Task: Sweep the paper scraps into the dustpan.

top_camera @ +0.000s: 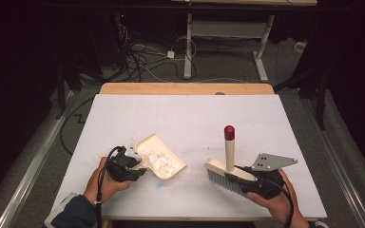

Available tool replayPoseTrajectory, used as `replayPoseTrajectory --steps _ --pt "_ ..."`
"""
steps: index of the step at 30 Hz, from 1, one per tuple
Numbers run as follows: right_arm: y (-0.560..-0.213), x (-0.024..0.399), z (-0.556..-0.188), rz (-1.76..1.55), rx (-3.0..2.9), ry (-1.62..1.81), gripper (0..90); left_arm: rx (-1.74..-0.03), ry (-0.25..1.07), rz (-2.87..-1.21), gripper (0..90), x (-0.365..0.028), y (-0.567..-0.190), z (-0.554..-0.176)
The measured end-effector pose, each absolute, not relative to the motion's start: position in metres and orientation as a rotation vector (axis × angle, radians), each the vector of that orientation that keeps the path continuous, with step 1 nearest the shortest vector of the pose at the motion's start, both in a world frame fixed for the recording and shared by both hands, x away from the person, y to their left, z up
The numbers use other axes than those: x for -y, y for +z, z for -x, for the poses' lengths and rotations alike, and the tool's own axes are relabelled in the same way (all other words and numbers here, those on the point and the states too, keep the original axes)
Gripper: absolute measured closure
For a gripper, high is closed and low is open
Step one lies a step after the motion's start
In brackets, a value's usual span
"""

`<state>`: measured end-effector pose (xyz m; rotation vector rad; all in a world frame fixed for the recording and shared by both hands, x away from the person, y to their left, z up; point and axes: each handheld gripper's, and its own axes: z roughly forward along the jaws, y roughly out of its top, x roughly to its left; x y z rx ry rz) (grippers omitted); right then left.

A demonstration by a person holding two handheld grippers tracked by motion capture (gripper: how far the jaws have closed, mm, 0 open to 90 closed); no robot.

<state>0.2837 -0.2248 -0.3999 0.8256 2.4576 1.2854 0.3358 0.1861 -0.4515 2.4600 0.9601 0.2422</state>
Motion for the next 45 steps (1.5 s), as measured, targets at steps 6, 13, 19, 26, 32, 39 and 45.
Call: replayPoseTrajectory --steps 6,13,19,26,32,39,45 --pt "-0.396 0.226 -0.284 -0.83 -2.498 1.283 67.4 -1.019 0.264 -2.431 63.5 -0.2 -0.45 -0.34" --pt "-0.392 0.23 -0.288 -0.873 -2.558 1.287 67.4 -1.103 0.286 -2.391 63.5 -0.219 -0.451 -0.348" --pt "-0.394 0.23 -0.29 -0.932 -2.596 1.305 67.4 -1.191 0.305 -2.344 63.5 -0.236 -0.454 -0.355" --pt "-0.401 0.231 -0.298 -1.024 -2.648 1.296 67.4 -1.311 0.326 -2.269 63.5 -0.257 -0.457 -0.362" --pt "-0.405 0.233 -0.317 -1.088 -2.658 1.279 67.4 -1.413 0.338 -2.201 63.5 -0.263 -0.462 -0.373" --pt "-0.404 0.237 -0.338 -1.12 -2.645 1.247 67.4 -1.48 0.374 -2.159 63.4 -0.25 -0.467 -0.385" --pt "-0.403 0.242 -0.357 -1.151 -2.644 1.202 67.2 -1.479 0.346 -2.134 59.5 -0.235 -0.471 -0.384"
